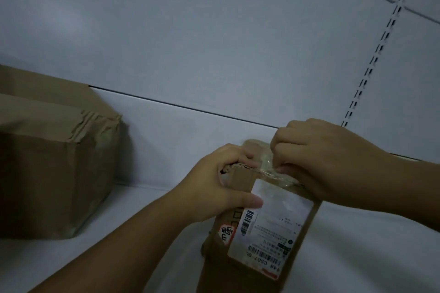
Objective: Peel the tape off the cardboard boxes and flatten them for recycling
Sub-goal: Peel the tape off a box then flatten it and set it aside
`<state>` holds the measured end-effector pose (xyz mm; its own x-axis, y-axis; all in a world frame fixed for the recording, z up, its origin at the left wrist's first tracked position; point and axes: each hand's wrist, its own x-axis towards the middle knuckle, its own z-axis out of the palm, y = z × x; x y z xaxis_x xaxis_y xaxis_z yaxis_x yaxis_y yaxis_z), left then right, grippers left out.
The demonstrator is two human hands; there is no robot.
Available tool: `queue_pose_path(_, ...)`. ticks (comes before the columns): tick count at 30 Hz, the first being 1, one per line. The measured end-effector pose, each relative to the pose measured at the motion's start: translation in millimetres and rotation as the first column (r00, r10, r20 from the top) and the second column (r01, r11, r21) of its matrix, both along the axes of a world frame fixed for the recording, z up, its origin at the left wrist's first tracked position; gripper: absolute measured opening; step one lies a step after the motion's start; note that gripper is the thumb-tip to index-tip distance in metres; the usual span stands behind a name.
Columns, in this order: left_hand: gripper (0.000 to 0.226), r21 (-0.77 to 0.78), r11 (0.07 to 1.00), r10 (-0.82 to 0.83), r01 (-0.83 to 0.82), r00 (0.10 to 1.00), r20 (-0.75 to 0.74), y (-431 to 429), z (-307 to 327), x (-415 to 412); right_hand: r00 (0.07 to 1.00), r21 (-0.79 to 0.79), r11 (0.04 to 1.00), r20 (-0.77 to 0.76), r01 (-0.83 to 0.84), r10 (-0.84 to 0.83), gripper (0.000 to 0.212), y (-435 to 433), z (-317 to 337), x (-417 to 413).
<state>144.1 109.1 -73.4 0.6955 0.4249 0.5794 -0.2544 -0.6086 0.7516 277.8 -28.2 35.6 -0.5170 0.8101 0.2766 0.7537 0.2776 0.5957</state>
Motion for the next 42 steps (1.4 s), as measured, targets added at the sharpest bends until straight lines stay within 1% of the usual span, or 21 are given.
queue_pose_path(4, 0.047, 0.018, 1.000, 0.007, -0.007, 1.000, -0.002, 1, -2, 1, 0.998, 0.039, 0.998, 0.041, -0.055, 0.054, 0.020, -7, -6, 4)
queue_pose_path(10, 0.050, 0.025, 1.000, 0.012, -0.012, 1.000, -0.004, 1, -2, 1, 0.979, 0.151, 0.967, 0.009, -0.204, 0.205, 0.016, -8, -21, 20)
queue_pose_path(13, 0.050, 0.029, 0.999, 0.017, -0.017, 1.000, 0.003, 0, -2, 0, 0.949, 0.221, 0.947, -0.160, -0.233, 0.271, 0.022, -5, -33, 26)
queue_pose_path(16, 0.051, 0.020, 1.000, 0.003, -0.003, 1.000, 0.013, 0, -2, 0, 0.885, 0.235, 0.950, -0.368, -0.207, 0.284, 0.020, -4, -45, 31)
queue_pose_path(18, 0.054, 0.006, 1.000, -0.003, 0.003, 1.000, 0.009, -1, -3, 0, 0.795, 0.242, 0.958, -0.546, -0.151, 0.263, 0.020, -4, -52, 30)
queue_pose_path(20, 0.056, 0.000, 1.000, -0.007, 0.007, 1.000, 0.004, -1, -3, 1, 0.691, 0.234, 0.969, -0.689, -0.075, 0.220, 0.019, -4, -57, 30)
queue_pose_path(22, 0.055, -0.014, 1.000, -0.017, 0.017, 1.000, 0.008, -2, -4, 1, 0.558, 0.164, 0.986, -0.815, -0.035, 0.155, 0.019, -4, -59, 28)
queue_pose_path(25, 0.053, -0.011, 1.000, -0.017, 0.017, 1.000, 0.015, -2, -5, 2, 0.281, -0.007, 0.997, -0.960, -0.075, 0.014, 0.019, -7, -51, 20)
queue_pose_path(27, 0.052, -0.006, 1.000, -0.005, 0.005, 1.000, 0.025, -2, -7, 3, 0.057, -0.063, 0.991, -0.997, -0.121, -0.057, 0.023, -11, -45, 19)
queue_pose_path(28, 0.052, -0.009, 1.000, 0.005, -0.005, 1.000, 0.031, -2, -8, 3, -0.014, -0.066, 0.987, -0.998, -0.144, -0.069, 0.024, -14, -42, 19)
queue_pose_path(29, 0.052, -0.008, 1.000, 0.016, -0.015, 0.999, 0.035, -1, -9, 3, -0.011, -0.056, 0.987, -0.998, -0.147, -0.059, 0.028, -17, -38, 19)
queue_pose_path(30, 0.052, -0.001, 1.000, 0.027, -0.027, 0.999, 0.036, -1, -9, 2, 0.072, -0.031, 0.994, -0.997, -0.106, -0.023, 0.034, -22, -34, 19)
queue_pose_path(31, 0.052, 0.007, 0.999, 0.039, -0.039, 0.999, 0.037, -1, -9, 2, 0.210, 0.025, 0.999, -0.977, -0.029, 0.030, 0.038, -28, -31, 18)
queue_pose_path(32, 0.053, 0.011, 0.999, 0.049, -0.050, 0.998, 0.041, -1, -8, 1, 0.347, 0.113, 0.992, -0.934, 0.061, 0.085, 0.037, -34, -28, 17)
queue_pose_path(34, 0.052, -0.009, 0.998, 0.063, -0.063, 0.996, 0.061, -2, -8, 1, 0.631, 0.300, 0.939, -0.765, 0.171, 0.129, 0.019, -44, -29, 11)
queue_pose_path(35, 0.050, -0.014, 0.997, 0.076, -0.075, 0.994, 0.077, -4, -9, 1, 0.740, 0.358, 0.912, -0.665, 0.198, 0.101, 0.013, -47, -34, 7)
queue_pose_path(36, 0.048, -0.003, 0.995, 0.097, -0.097, 0.990, 0.098, -5, -10, 1, 0.802, 0.388, 0.895, -0.594, 0.221, 0.060, 0.013, -47, -43, 4)
queue_pose_path(37, 0.045, 0.017, 0.992, 0.120, -0.123, 0.985, 0.122, -6, -11, 2, 0.826, 0.394, 0.886, -0.563, 0.244, 0.023, 0.017, -46, -53, 3)
queue_pose_path(39, 0.036, 0.046, 0.986, 0.152, -0.161, 0.976, 0.155, -8, -13, 5, 0.838, 0.399, 0.871, -0.546, 0.286, -0.025, 0.029, -41, -72, 3)
queue_pose_path(40, 0.034, 0.050, 0.984, 0.162, -0.172, 0.974, 0.160, -9, -13, 6, 0.843, 0.420, 0.856, -0.536, 0.302, -0.034, 0.033, -38, -80, 5)
queue_pose_path(42, 0.034, 0.048, 0.981, 0.176, -0.186, 0.971, 0.159, -11, -14, 8, 0.853, 0.486, 0.816, -0.521, 0.313, -0.017, 0.034, -33, -91, 7)
